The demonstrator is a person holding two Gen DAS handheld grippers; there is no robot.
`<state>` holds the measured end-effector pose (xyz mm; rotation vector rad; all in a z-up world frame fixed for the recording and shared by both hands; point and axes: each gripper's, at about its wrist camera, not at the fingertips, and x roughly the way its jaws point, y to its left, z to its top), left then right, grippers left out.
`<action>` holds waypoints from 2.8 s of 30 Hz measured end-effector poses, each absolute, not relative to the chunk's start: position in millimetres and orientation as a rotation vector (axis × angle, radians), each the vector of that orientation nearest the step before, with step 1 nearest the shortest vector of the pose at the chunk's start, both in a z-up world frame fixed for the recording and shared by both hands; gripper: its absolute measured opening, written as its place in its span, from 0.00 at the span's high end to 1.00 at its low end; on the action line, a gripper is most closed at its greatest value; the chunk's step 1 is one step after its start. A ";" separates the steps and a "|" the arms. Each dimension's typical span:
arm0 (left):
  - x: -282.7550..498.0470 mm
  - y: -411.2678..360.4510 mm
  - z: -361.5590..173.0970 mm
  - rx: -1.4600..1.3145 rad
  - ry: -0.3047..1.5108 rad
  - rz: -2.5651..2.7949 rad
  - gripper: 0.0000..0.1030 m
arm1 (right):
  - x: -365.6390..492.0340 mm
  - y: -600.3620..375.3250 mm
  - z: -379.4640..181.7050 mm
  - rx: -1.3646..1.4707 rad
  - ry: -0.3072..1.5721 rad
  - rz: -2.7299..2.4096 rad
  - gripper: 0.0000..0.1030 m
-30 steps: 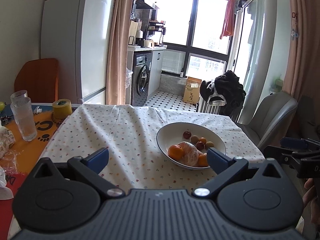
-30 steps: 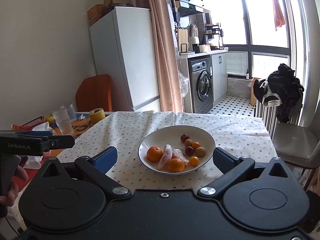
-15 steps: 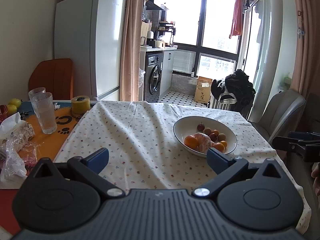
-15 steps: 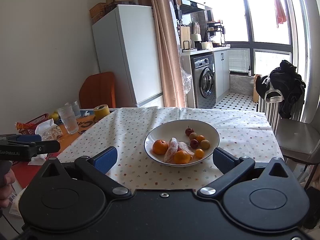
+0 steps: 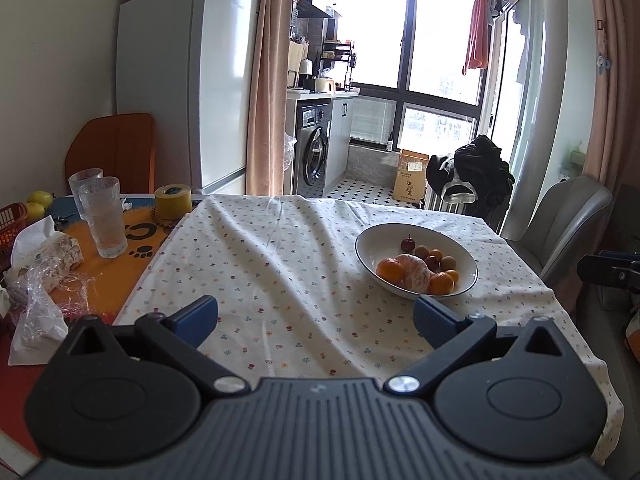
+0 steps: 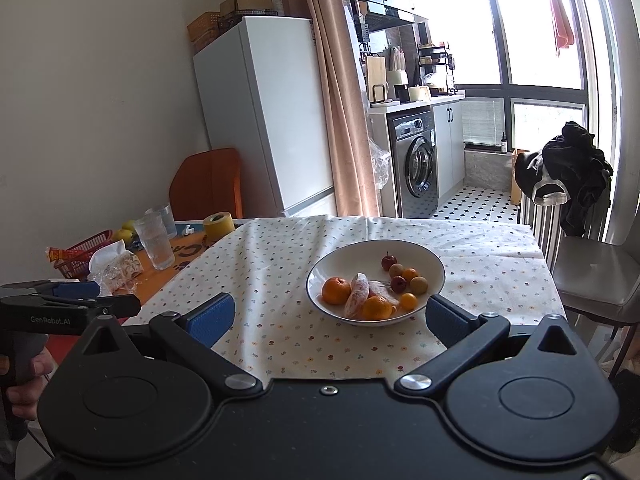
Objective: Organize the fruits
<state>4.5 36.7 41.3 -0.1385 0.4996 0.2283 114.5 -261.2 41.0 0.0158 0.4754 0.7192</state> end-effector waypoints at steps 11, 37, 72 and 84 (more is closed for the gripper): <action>7.8 34.3 35.2 -0.146 0.514 0.213 0.00 | 115.6 -254.8 33.7 -0.005 0.498 0.733 0.00; 10.8 30.9 30.9 -0.142 0.524 0.204 0.00 | 115.0 -250.0 26.6 -0.024 0.532 0.747 0.00; 11.8 30.5 31.0 -0.142 0.524 0.198 0.00 | 117.0 -250.3 26.1 -0.028 0.539 0.741 0.00; 11.7 28.1 29.7 -0.138 0.523 0.192 0.00 | 119.4 -249.8 24.7 -0.029 0.543 0.736 0.00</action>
